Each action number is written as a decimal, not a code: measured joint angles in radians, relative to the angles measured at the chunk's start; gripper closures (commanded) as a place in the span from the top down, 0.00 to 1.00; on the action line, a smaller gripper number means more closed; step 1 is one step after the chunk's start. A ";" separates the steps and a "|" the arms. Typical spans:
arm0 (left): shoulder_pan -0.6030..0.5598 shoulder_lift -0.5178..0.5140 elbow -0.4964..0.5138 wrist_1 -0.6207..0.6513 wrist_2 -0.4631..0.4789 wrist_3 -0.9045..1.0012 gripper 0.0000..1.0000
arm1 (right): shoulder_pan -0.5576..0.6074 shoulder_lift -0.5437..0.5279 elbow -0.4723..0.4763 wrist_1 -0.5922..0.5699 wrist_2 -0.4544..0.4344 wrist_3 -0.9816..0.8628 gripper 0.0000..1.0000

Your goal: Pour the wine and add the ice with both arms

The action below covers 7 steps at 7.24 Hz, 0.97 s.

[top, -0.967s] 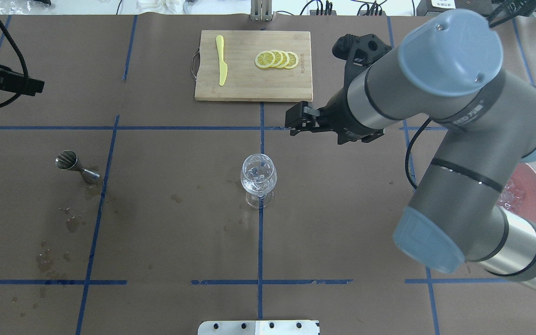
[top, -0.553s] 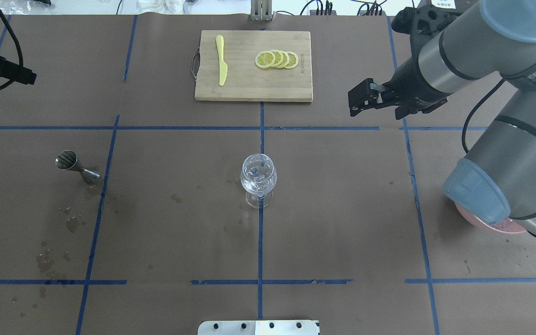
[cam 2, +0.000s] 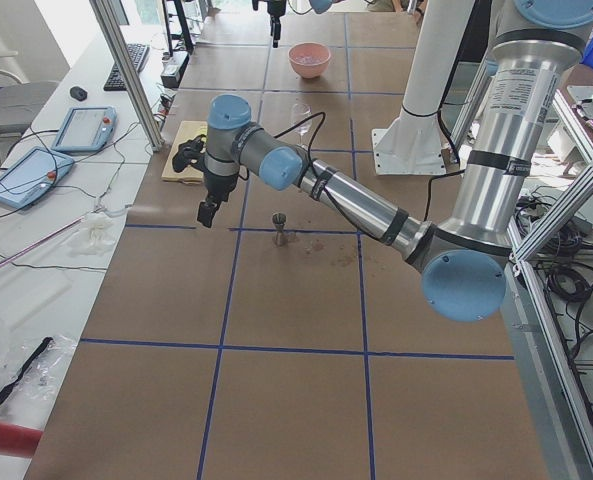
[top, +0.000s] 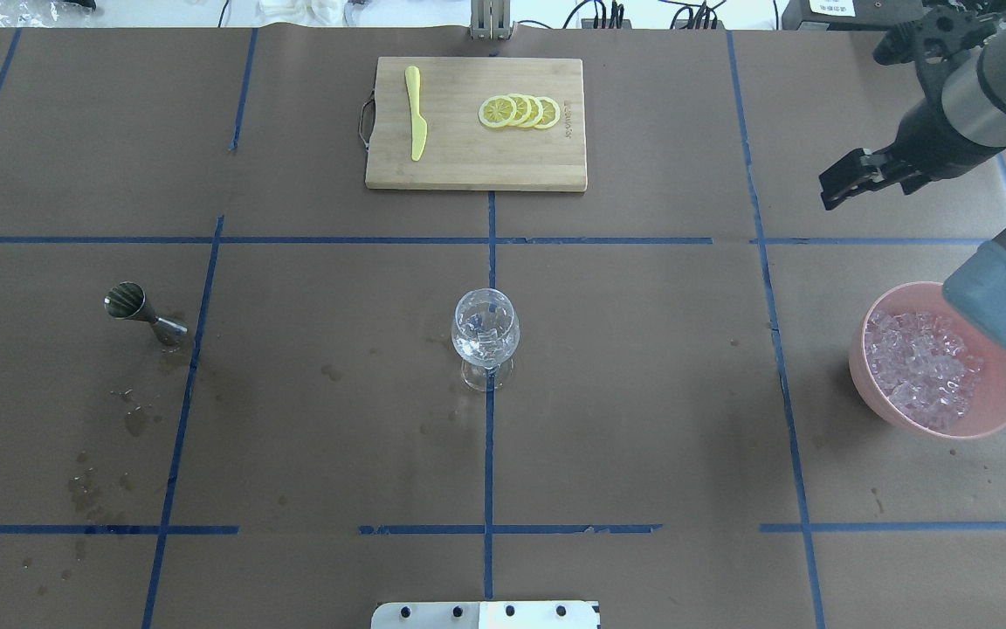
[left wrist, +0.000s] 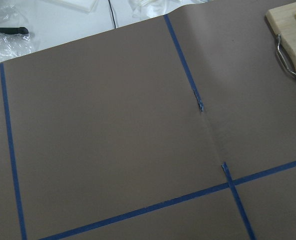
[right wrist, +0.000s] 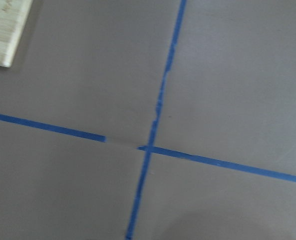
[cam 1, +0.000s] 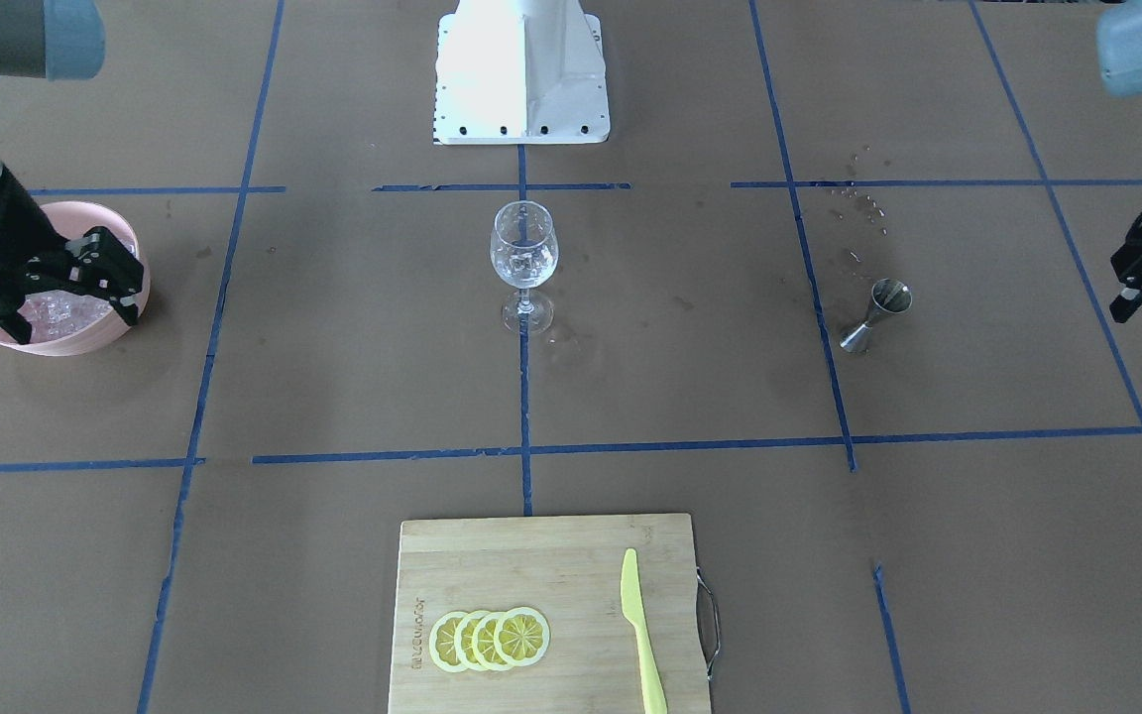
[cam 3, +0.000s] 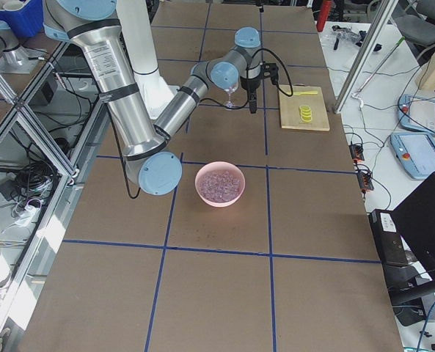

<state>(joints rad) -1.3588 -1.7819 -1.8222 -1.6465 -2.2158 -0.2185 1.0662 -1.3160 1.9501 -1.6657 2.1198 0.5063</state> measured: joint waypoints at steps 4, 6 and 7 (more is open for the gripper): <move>-0.135 0.105 0.138 0.018 -0.063 0.246 1.00 | 0.246 -0.139 -0.117 -0.046 0.156 -0.420 1.00; -0.170 0.183 0.144 0.020 -0.091 0.301 1.00 | 0.382 -0.204 -0.173 -0.045 0.225 -0.576 1.00; -0.174 0.214 0.144 0.019 -0.094 0.308 1.00 | 0.426 -0.229 -0.194 -0.043 0.236 -0.626 1.00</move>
<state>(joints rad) -1.5327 -1.5679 -1.6786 -1.6272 -2.3098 0.0891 1.4919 -1.5448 1.7559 -1.7090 2.3558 -0.1195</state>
